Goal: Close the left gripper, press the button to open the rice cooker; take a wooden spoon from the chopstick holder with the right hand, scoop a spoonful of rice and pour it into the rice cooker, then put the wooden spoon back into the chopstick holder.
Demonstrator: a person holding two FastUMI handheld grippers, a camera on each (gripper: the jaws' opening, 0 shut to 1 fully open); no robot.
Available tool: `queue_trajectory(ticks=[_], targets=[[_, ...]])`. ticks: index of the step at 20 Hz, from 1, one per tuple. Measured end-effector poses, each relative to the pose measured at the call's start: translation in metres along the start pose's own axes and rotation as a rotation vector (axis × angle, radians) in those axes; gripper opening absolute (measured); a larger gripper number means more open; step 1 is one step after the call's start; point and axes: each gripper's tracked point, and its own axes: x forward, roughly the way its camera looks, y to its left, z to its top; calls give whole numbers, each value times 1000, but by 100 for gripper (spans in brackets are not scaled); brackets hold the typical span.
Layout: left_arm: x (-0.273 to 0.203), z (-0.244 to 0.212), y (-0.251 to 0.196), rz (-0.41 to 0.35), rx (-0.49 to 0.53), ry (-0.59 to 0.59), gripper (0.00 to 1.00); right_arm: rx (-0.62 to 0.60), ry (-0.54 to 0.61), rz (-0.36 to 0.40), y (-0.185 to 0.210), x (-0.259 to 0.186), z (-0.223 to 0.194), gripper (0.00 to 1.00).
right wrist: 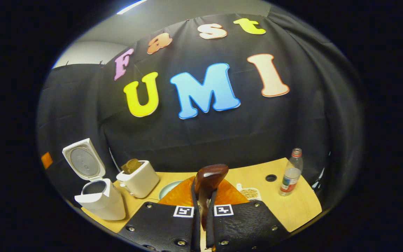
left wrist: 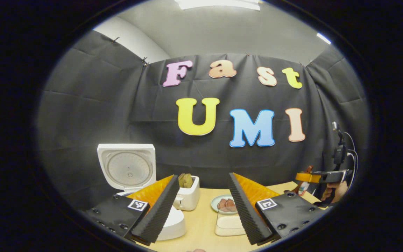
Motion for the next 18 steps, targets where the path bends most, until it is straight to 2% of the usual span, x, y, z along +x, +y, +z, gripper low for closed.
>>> queue_trajectory(ticks=[4,7,10,13,18], targets=[[-10,-16,18,-22,-31,11,96,-63,66,99,60,41,-40,7],[-14,-25,42,-11,-30,25,98,-84,147,85,77,70,-83,7],[-17,-22,62,-4,-31,19,97,-136,178,40,87,92,-108,7],[-24,-40,84,4,-65,51,97,-196,215,16,98,110,-131,7],[-33,-57,106,19,-87,82,97,-132,270,21,124,115,-160,7]])
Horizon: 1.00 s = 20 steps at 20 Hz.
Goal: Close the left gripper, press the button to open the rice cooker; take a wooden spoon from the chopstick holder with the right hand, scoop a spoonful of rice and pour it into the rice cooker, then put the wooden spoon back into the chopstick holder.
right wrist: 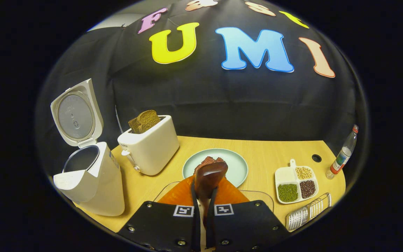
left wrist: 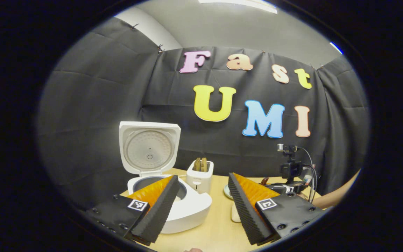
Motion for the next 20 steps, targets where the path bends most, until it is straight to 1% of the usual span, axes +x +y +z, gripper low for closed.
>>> queue_trajectory(ticks=[2,3,6,8,9,11,13,15,17,19,20], targets=[[-1,-3,7,10,6,5,98,65,22,42,17,-1,-7,7],[-2,-4,9,17,7,8,99,107,33,51,21,0,-10,7],[-5,-7,13,26,8,20,96,214,43,70,23,-1,-12,7],[-7,-7,15,39,23,20,98,332,56,106,22,-1,-13,7],[-9,-9,14,40,27,23,98,411,64,116,20,0,-14,7],[-11,-9,13,46,38,25,96,548,72,100,4,-2,-18,7],[-12,-7,9,42,42,22,96,639,50,105,-9,-5,-15,6],[-11,-5,6,31,41,23,97,692,25,104,-20,-14,-7,6],[-8,-5,4,30,48,18,97,688,-3,93,-37,-26,0,7],[-4,-4,2,27,56,15,96,720,-33,110,-44,-36,11,6],[-4,-4,1,24,58,14,97,743,-47,117,-47,-40,18,6]])
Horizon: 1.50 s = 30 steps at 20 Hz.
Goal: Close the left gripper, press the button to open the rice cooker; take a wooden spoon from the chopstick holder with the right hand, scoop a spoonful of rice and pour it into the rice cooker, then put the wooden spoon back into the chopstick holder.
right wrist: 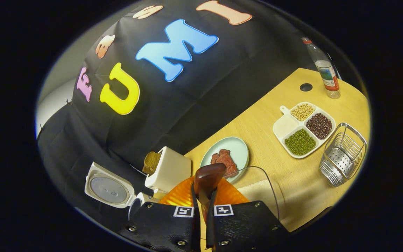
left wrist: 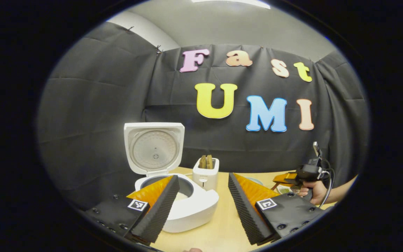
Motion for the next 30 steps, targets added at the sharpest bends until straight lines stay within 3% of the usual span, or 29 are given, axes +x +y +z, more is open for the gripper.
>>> queue_trajectory(ticks=[4,10,18,23,30], targets=[[4,-1,-4,-12,-2,-8,99,88,-50,69,18,-17,25,7],[5,-5,-1,-9,8,-9,98,272,-101,232,81,-32,55,6],[-7,-7,24,12,18,-25,97,411,-46,447,192,-25,43,6],[-14,-8,42,34,18,-23,97,436,44,498,238,-5,7,6],[-17,4,66,63,5,-58,97,345,121,504,276,28,-33,7]])
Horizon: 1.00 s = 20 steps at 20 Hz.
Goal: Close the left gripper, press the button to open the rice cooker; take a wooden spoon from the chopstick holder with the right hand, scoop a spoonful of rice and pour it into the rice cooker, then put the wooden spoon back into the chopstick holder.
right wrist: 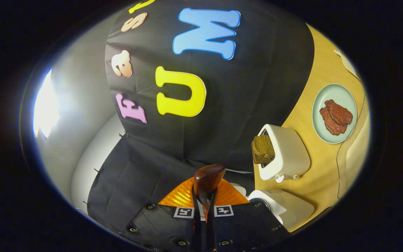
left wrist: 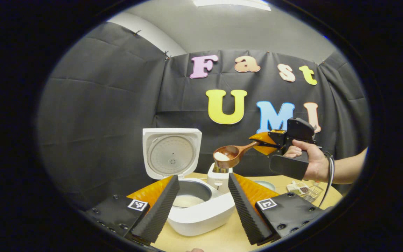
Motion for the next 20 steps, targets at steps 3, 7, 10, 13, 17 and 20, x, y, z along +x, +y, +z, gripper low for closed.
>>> queue_trajectory(ticks=[3,7,10,13,17,20], targets=[[-2,-1,12,19,-2,0,98,-45,32,-19,-5,17,-13,6],[-7,-3,22,36,-9,3,96,-90,77,-44,-17,35,-36,6],[-12,1,29,40,2,-10,96,-139,122,-76,-28,50,-58,6],[-17,3,37,44,13,-14,96,-213,155,-90,-31,62,-74,6],[-28,1,47,61,13,-17,99,-345,191,-118,-33,79,-96,6],[-33,-3,53,82,26,-13,99,-468,230,-125,-34,87,-112,6]])
